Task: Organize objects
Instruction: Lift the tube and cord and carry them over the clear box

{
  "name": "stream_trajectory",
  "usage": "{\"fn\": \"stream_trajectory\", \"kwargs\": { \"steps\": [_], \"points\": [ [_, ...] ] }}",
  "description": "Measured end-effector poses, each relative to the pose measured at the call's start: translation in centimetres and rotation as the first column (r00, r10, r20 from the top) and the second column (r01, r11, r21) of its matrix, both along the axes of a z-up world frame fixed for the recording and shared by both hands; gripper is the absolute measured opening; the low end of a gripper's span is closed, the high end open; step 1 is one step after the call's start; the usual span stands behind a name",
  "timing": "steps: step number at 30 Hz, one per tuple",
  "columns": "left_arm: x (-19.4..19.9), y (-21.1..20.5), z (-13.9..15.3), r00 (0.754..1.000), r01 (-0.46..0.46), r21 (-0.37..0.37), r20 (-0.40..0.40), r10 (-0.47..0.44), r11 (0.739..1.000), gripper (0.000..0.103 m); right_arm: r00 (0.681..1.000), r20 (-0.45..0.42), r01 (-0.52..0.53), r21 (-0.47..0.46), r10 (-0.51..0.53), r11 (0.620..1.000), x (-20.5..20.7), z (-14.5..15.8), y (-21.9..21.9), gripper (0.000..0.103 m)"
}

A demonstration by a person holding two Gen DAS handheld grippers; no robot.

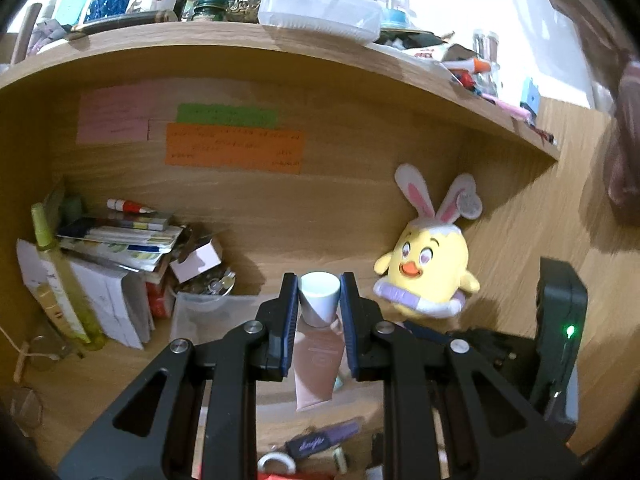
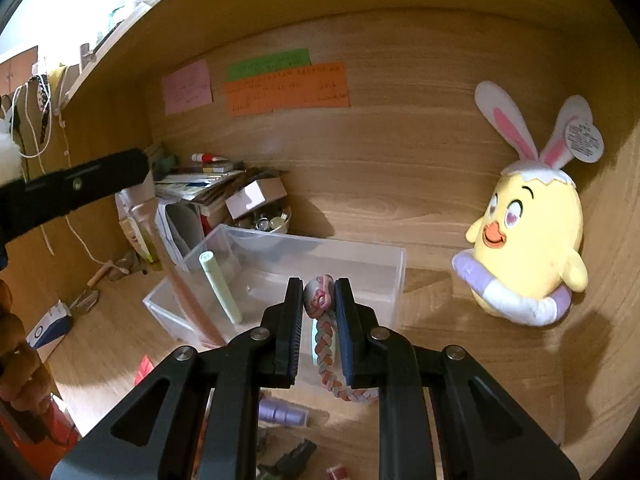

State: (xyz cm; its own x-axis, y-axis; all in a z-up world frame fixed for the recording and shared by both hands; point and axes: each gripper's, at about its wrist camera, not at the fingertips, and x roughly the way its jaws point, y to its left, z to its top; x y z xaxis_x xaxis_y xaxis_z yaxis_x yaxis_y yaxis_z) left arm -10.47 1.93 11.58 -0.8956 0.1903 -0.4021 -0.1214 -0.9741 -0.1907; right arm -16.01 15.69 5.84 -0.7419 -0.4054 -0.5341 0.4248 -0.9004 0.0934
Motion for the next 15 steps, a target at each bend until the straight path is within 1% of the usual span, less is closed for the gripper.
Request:
{"fn": "stream_trajectory", "kwargs": {
  "steps": [4,8,12,15],
  "points": [
    [-1.5,-0.7,-0.8,1.000,-0.012,0.036,0.016,0.012,0.999,0.020,1.000,0.017,-0.001,0.022,0.000,1.000,-1.2,-0.5,-0.5,0.014],
    [-3.0,-2.0,-2.8,0.997,-0.038,0.063,0.070,0.034,0.997,0.020,0.999,0.043,-0.006,0.050,0.004,0.999,-2.1,-1.5,-1.1,0.014],
    [-4.3,-4.1,-5.0,0.989,-0.065,0.120,0.137,0.048,0.991,0.020,0.998,0.067,-0.016,0.075,0.011,0.997,-3.0,-2.5,-1.8,0.014],
    [-4.7,-5.1,-6.3,0.984,-0.076,0.155,0.170,0.049,0.985,0.020,0.996,0.083,-0.026,0.101,0.017,0.995,-3.6,-3.4,-2.7,0.014]
  ]
}}
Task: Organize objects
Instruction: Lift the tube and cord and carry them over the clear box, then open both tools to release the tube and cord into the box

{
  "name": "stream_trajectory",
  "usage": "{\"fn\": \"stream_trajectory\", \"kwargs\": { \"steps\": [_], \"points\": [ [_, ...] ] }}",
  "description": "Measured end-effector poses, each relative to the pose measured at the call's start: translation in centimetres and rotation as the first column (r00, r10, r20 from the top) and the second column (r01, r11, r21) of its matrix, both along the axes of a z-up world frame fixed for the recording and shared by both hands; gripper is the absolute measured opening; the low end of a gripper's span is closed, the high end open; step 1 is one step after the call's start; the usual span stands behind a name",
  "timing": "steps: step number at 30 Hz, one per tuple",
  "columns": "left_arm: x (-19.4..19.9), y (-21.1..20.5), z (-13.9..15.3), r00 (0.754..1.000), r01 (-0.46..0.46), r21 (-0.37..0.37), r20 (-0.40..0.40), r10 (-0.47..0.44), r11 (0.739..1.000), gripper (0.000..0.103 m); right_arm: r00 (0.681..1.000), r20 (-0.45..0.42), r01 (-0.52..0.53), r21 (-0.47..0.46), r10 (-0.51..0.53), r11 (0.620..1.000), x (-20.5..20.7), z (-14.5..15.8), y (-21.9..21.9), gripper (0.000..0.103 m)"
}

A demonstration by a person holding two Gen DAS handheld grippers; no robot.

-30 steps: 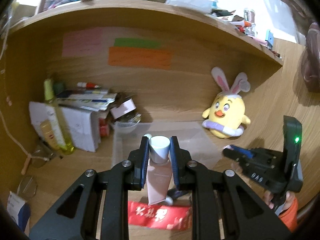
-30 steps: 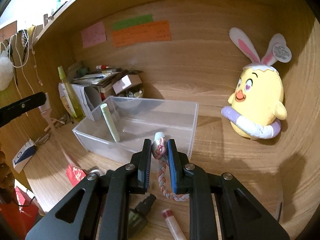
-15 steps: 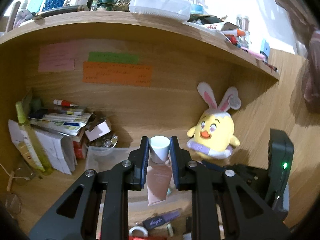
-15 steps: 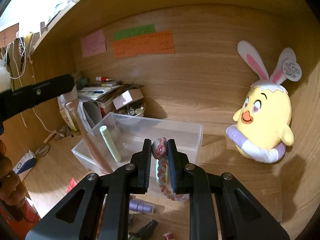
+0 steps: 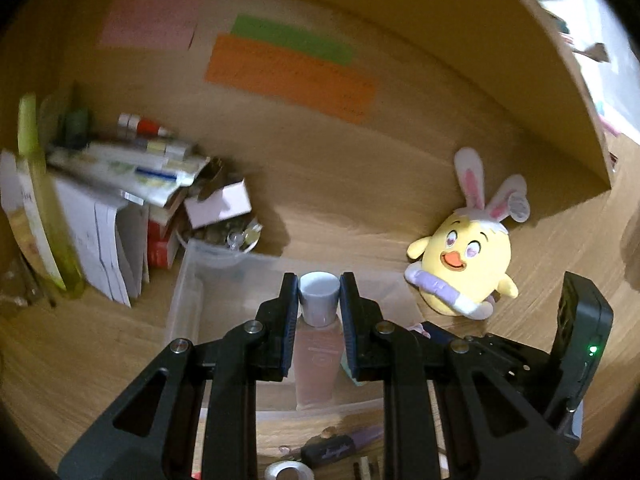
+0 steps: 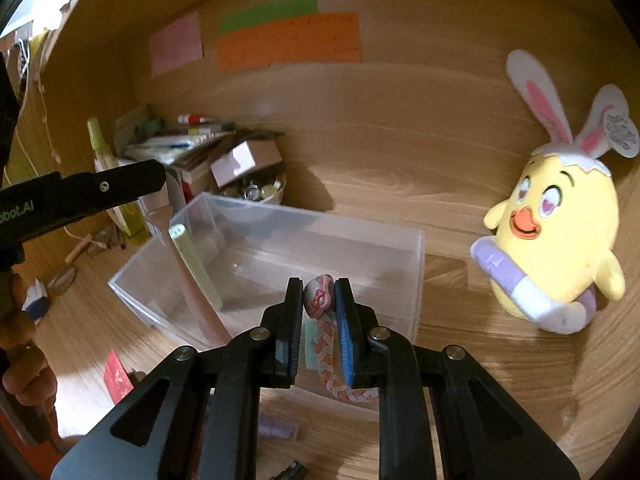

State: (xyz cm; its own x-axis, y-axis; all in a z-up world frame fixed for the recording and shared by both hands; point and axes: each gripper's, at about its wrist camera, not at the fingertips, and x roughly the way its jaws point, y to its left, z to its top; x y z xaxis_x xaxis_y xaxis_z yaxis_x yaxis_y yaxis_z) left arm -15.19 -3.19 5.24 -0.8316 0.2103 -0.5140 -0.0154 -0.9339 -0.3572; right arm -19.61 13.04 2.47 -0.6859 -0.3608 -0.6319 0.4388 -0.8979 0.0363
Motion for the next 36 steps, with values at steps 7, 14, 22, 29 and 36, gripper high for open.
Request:
{"fn": "stream_trajectory", "kwargs": {
  "steps": [7,14,22,29,36],
  "points": [
    [-0.4,-1.4,-2.1,0.998,-0.041,-0.011,0.048,0.042,0.999,0.021,1.000,0.019,-0.017,0.082,0.015,0.996,-1.0,-1.7,-2.1,0.014],
    [-0.6,-2.4,-3.1,0.993,-0.087,-0.087,0.071,0.093,0.992,0.023,0.999,0.049,-0.027,0.118,0.021,0.993,-1.8,-3.2,-3.2,0.015],
    [-1.7,-3.1,-5.5,0.983,-0.082,-0.155,0.150,0.106,0.984,0.027,0.997,0.069,-0.040,0.136,0.031,0.990,-2.0,-4.1,-4.1,0.015],
    [-2.0,-1.7,-6.7,0.981,-0.034,-0.210,0.181,0.073,0.977,0.026,0.996,0.086,-0.047,0.117,0.037,0.992,-2.2,-4.2,-4.1,0.015],
    [-1.4,-1.5,-6.6,0.979,-0.016,-0.208,0.195,0.058,0.978,0.037,0.995,0.095,-0.052,0.107,0.042,0.993,-1.9,-4.0,-4.0,0.017]
  ]
}}
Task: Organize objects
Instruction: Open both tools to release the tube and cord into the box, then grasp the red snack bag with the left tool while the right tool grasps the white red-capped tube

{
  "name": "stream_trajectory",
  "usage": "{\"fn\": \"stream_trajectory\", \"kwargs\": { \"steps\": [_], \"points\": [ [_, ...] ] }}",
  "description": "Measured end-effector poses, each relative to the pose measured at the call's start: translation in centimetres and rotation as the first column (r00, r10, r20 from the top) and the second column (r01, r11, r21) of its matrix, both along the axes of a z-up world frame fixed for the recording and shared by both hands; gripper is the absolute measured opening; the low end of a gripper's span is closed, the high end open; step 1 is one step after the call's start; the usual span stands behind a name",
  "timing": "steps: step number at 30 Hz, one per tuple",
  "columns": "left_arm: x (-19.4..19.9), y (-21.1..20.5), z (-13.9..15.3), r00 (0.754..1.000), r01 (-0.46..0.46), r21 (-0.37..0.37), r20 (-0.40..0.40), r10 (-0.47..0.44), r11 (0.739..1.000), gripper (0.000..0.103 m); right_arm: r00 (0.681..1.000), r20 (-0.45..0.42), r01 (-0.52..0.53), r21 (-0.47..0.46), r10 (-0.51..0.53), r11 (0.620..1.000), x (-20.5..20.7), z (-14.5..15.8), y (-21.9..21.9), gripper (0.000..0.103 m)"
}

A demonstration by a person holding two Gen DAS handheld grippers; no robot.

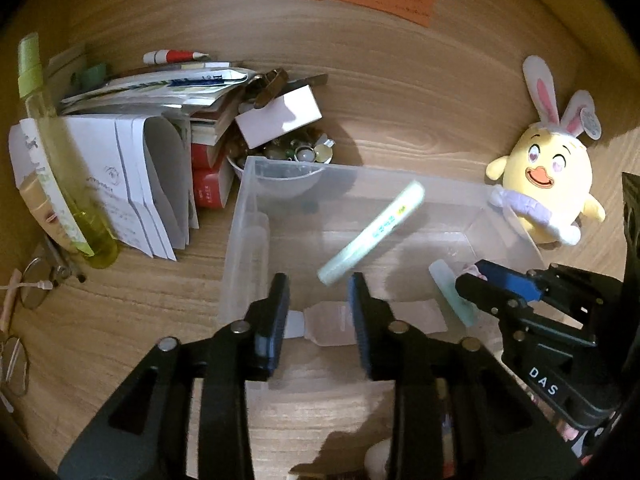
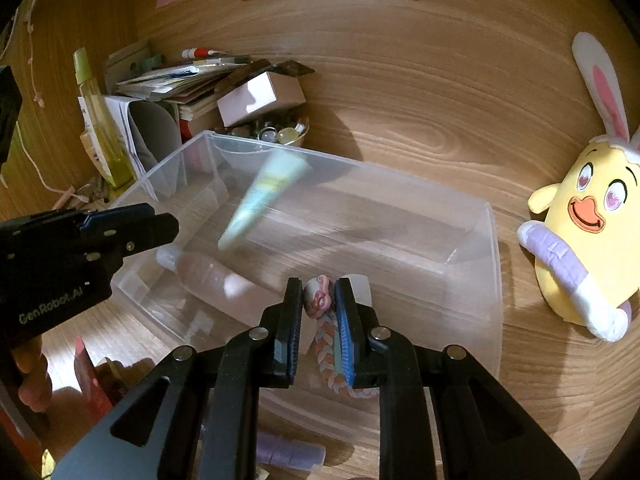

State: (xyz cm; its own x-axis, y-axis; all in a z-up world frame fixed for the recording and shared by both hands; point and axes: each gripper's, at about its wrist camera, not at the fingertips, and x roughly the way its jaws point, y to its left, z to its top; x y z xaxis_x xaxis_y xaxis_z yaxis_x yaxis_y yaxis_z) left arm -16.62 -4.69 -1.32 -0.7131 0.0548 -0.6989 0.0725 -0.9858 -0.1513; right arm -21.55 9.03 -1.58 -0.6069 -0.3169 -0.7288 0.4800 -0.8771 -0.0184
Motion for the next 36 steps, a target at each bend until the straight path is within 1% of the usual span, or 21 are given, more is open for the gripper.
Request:
{"fn": "stream_trajectory", "kwargs": {
  "steps": [1,2,8,13,15,17,19,21,26,29,32,36],
  "points": [
    [0.3,0.0,0.1,1.000,0.002,-0.001,-0.003,-0.002,1.000,0.040,1.000,-0.001,-0.001,-0.004,0.001,1.000,0.1,0.1,0.0,0.020],
    [0.4,0.0,0.3,1.000,0.000,-0.005,-0.008,0.000,1.000,0.044,1.000,-0.001,-0.002,-0.006,0.002,1.000,0.2,0.2,0.1,0.022],
    [2.0,0.6,1.3,0.999,0.014,-0.043,-0.037,-0.015,0.999,0.056,1.000,-0.021,-0.011,-0.020,0.010,1.000,1.2,1.2,0.5,0.031],
    [3.5,1.1,2.0,0.998,0.028,-0.071,-0.052,-0.032,0.997,0.067,0.998,-0.057,-0.006,-0.032,0.004,0.999,2.5,2.5,1.6,0.046],
    [4.3,1.3,2.2,0.998,0.035,-0.085,-0.057,-0.040,0.996,0.075,0.997,-0.073,-0.002,-0.030,-0.001,1.000,3.1,2.9,2.0,0.051],
    [5.1,1.5,2.3,0.997,0.044,-0.100,-0.060,-0.050,0.994,0.077,0.995,-0.097,0.007,-0.024,-0.009,1.000,3.9,3.4,2.7,0.056],
    [5.9,1.8,2.3,0.996,0.059,-0.116,-0.059,-0.066,0.991,0.081,0.993,-0.119,0.017,-0.022,-0.019,1.000,4.7,3.7,3.4,0.064],
    [6.7,2.1,2.3,0.995,0.070,-0.133,-0.055,-0.078,0.989,0.087,0.991,-0.134,0.027,-0.024,-0.030,0.999,5.5,4.0,4.0,0.067],
    [8.5,2.8,1.7,0.993,0.112,-0.141,-0.024,-0.116,0.984,0.093,0.988,-0.148,0.051,-0.025,-0.054,0.998,7.3,3.9,5.9,0.070],
    [9.4,3.2,1.0,0.990,0.144,-0.136,0.008,-0.144,0.980,0.094,0.987,-0.145,0.068,-0.018,-0.069,0.998,8.2,3.6,7.0,0.070],
    [10.4,3.6,-0.1,0.985,0.174,-0.152,0.047,-0.168,0.973,0.094,0.988,-0.125,0.090,-0.019,-0.091,0.996,9.1,3.0,8.3,0.070],
    [11.6,3.7,-1.2,0.981,0.185,-0.166,0.082,-0.174,0.969,0.094,0.990,-0.093,0.109,-0.015,-0.110,0.994,9.9,2.0,9.8,0.070]
  ]
}}
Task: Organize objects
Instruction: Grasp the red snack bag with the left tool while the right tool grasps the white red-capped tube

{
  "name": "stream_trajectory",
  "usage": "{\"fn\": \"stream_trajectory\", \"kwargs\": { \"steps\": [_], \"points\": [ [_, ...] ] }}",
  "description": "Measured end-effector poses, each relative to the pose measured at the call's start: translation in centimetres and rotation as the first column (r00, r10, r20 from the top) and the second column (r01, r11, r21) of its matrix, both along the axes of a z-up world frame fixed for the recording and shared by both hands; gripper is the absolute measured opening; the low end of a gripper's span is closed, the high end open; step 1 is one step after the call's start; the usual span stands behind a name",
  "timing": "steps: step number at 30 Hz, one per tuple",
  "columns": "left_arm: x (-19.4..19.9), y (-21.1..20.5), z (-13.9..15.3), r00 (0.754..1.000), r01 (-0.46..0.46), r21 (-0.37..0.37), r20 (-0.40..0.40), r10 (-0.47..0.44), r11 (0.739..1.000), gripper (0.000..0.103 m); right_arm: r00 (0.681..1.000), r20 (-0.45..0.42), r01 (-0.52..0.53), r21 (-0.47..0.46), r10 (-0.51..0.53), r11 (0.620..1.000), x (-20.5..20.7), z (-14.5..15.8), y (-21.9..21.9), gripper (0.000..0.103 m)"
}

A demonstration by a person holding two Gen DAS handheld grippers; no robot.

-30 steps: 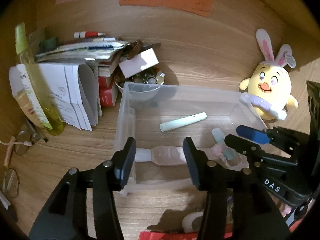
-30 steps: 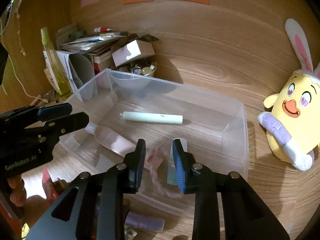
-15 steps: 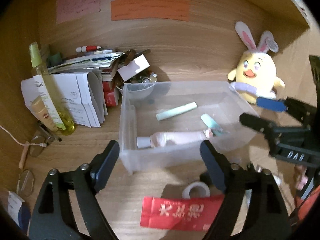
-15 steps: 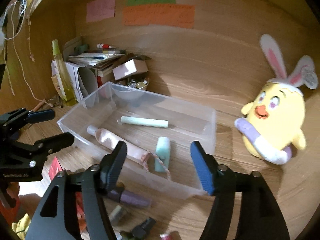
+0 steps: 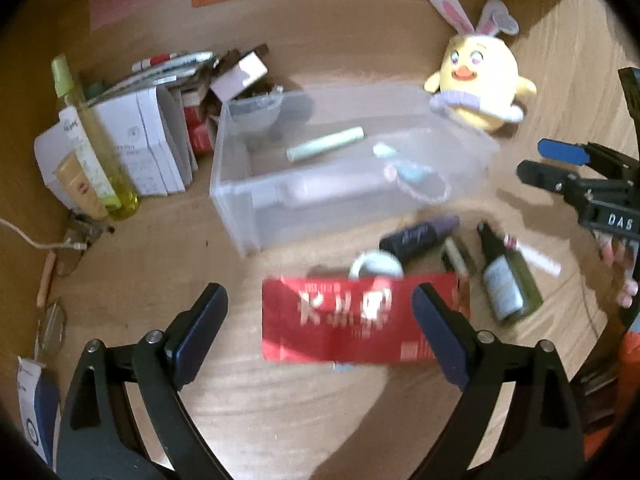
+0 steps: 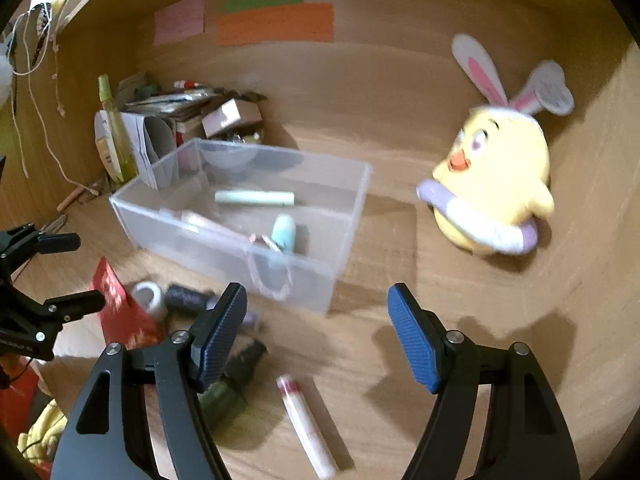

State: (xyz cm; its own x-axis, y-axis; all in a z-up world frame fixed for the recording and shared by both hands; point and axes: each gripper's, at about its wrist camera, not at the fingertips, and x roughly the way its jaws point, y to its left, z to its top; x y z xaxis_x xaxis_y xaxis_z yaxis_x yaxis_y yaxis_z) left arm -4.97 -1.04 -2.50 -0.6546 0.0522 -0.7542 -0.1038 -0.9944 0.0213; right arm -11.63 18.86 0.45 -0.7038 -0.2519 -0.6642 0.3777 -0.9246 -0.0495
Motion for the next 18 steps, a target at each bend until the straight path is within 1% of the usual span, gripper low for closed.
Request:
{"fn": "stream_trajectory", "kwargs": {
  "steps": [2,8,12,18],
  "points": [
    [0.6,0.0,-0.6,1.000,0.004,-0.007,0.018,-0.004,1.000,0.094,1.000,0.014,0.009,0.007,-0.009,1.000,0.4,-0.6,0.6,0.070],
    [1.9,1.2,-2.0,0.997,0.069,-0.088,0.030,-0.067,0.994,0.095,0.998,0.050,0.034,0.046,-0.037,0.998,1.4,-2.7,1.8,0.070],
    [1.5,2.1,-2.7,0.993,0.107,-0.118,0.054,-0.101,0.987,0.095,0.996,0.081,0.039,0.052,-0.043,0.998,1.7,-3.7,2.3,0.070],
    [0.6,3.3,-2.5,0.987,0.155,-0.145,0.053,-0.149,0.977,0.095,0.992,0.121,0.035,0.038,-0.039,0.999,1.8,-4.5,2.9,0.070]
  ]
}}
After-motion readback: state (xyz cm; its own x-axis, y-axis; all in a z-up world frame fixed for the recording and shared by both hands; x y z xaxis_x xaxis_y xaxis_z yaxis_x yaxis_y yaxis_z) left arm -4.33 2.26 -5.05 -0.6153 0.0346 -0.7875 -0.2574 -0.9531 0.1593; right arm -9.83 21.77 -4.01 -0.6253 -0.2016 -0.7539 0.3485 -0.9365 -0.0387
